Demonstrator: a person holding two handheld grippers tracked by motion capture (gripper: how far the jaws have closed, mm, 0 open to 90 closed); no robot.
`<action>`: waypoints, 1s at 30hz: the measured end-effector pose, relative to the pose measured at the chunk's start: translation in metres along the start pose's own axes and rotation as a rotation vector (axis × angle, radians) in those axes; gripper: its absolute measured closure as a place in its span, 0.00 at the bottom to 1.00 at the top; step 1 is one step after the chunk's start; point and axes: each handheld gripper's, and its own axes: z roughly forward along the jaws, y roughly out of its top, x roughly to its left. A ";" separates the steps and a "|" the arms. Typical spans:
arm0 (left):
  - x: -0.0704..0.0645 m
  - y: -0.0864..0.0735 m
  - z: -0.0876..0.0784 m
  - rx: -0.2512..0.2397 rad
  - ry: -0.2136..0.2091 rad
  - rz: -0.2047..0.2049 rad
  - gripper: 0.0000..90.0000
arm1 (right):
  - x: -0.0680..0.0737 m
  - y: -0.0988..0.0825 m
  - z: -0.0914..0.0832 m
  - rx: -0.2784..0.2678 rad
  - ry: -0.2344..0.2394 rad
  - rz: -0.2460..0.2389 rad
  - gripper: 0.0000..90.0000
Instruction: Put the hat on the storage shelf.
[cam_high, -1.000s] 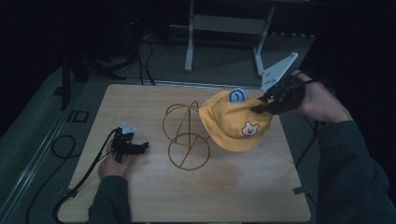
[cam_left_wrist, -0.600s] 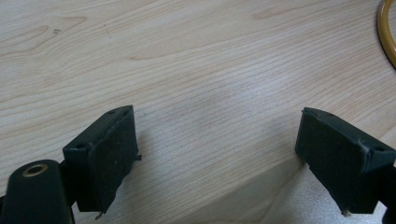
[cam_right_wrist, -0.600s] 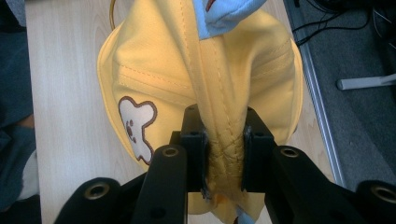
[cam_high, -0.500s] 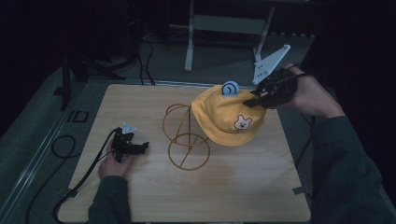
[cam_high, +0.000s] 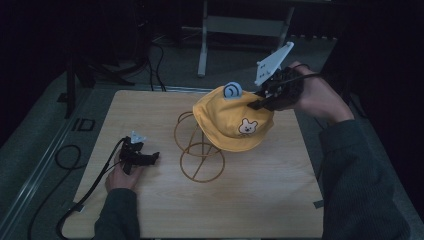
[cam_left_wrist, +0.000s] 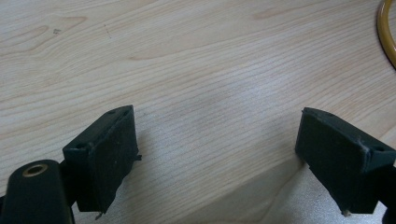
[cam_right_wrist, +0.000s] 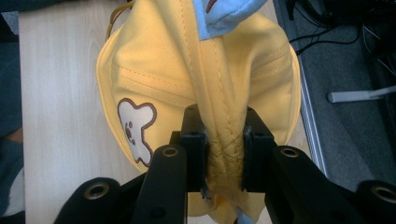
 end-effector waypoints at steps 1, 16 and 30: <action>0.000 0.000 0.000 0.000 0.000 0.000 0.14 | 0.000 0.002 0.000 -0.004 0.002 0.000 0.84; 0.000 0.000 0.000 0.000 -0.002 -0.002 0.14 | 0.005 0.040 0.022 -0.013 0.020 -0.057 0.83; 0.000 0.000 0.000 0.000 -0.002 0.000 0.14 | 0.014 0.072 0.050 0.000 0.024 -0.099 0.82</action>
